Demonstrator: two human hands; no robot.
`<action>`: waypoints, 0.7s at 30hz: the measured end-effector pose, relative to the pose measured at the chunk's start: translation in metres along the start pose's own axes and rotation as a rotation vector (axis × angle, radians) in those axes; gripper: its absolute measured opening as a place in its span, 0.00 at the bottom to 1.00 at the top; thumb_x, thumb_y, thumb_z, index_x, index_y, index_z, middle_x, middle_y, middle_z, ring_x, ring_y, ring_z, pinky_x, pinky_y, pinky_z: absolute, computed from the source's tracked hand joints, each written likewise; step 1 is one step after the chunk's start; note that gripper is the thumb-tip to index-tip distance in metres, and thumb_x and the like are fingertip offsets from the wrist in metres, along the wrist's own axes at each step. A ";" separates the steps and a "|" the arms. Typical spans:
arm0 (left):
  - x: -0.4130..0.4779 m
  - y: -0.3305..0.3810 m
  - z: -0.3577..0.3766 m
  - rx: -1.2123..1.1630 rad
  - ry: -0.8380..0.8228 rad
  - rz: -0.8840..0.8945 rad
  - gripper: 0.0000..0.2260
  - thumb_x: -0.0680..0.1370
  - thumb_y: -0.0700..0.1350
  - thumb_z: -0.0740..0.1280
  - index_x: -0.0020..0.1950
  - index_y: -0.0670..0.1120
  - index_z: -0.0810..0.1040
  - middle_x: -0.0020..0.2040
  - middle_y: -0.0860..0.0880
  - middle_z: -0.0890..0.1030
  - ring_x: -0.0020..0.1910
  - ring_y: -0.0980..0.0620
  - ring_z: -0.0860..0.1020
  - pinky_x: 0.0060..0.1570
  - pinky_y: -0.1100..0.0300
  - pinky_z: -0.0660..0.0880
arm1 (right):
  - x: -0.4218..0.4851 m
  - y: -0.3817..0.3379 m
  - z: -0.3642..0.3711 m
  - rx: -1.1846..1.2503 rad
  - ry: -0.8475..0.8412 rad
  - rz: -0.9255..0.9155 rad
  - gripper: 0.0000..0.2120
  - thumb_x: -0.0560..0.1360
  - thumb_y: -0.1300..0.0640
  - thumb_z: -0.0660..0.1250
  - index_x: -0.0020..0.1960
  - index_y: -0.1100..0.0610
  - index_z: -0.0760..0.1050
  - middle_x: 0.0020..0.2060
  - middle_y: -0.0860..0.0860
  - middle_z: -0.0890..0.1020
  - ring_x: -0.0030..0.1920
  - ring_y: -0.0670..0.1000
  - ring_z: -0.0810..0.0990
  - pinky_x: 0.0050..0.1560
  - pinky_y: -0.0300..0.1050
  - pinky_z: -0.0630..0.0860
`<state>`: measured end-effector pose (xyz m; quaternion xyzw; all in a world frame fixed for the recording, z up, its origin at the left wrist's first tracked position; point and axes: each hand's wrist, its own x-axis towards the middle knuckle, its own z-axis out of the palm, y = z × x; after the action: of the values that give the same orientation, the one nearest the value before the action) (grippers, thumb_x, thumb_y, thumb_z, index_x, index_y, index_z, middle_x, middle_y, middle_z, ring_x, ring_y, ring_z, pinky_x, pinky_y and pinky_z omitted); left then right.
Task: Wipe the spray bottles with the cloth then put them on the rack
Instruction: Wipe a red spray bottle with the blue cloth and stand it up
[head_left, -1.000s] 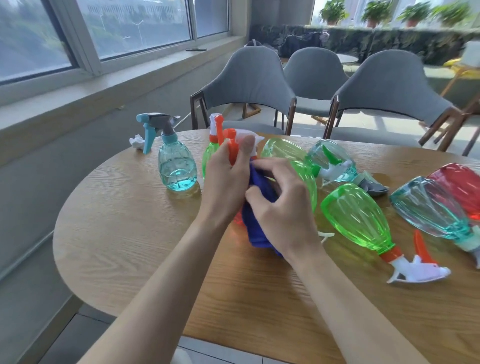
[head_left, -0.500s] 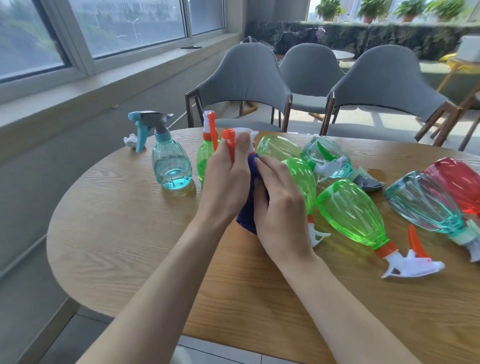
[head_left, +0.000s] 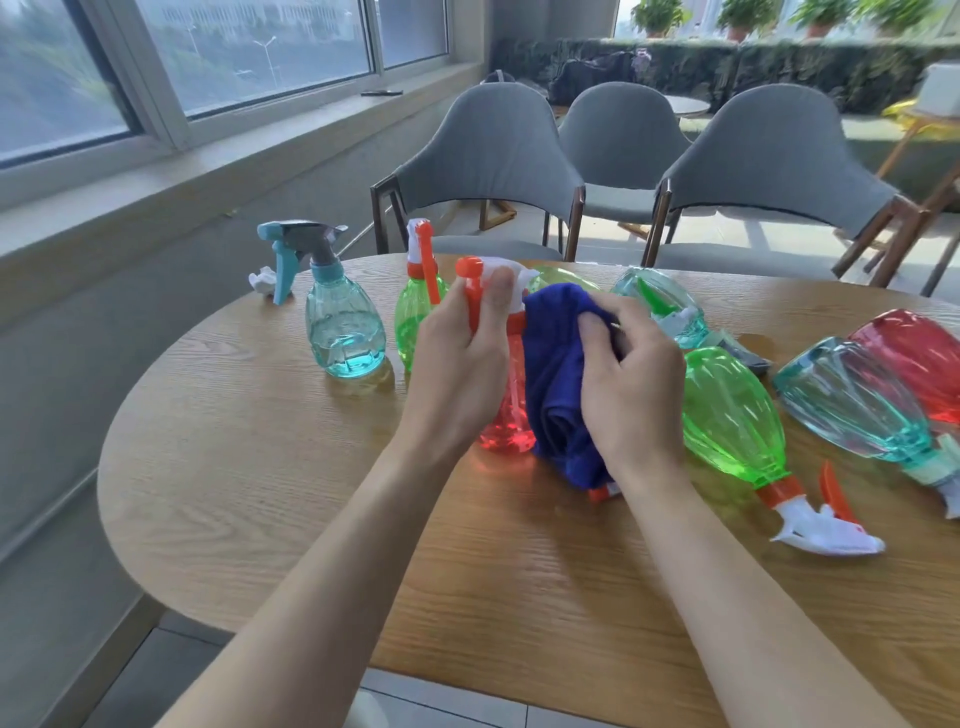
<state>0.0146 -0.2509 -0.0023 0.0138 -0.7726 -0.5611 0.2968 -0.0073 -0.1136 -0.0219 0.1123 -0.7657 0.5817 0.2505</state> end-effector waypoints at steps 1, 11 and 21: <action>-0.001 0.001 0.001 -0.007 -0.007 0.010 0.22 0.89 0.58 0.58 0.52 0.41 0.80 0.41 0.43 0.83 0.38 0.46 0.80 0.42 0.44 0.77 | -0.002 -0.004 0.002 0.063 -0.008 -0.012 0.09 0.85 0.59 0.66 0.60 0.49 0.83 0.51 0.41 0.86 0.54 0.43 0.85 0.58 0.41 0.80; -0.002 0.007 -0.005 -0.051 0.095 -0.067 0.19 0.89 0.55 0.60 0.42 0.49 0.79 0.34 0.57 0.81 0.35 0.60 0.77 0.40 0.60 0.75 | -0.025 -0.006 0.015 0.002 -0.397 -0.145 0.24 0.88 0.50 0.62 0.83 0.46 0.65 0.80 0.41 0.68 0.79 0.36 0.63 0.80 0.37 0.61; -0.002 0.005 0.002 0.010 0.119 -0.045 0.18 0.89 0.55 0.60 0.44 0.49 0.77 0.33 0.57 0.79 0.33 0.61 0.75 0.39 0.59 0.72 | -0.035 -0.002 0.017 -0.021 -0.446 -0.101 0.28 0.87 0.47 0.53 0.86 0.45 0.53 0.71 0.46 0.78 0.68 0.45 0.77 0.69 0.45 0.74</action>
<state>0.0172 -0.2465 0.0008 0.0660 -0.7559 -0.5620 0.3293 0.0190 -0.1340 -0.0413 0.2736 -0.8016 0.5212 0.1050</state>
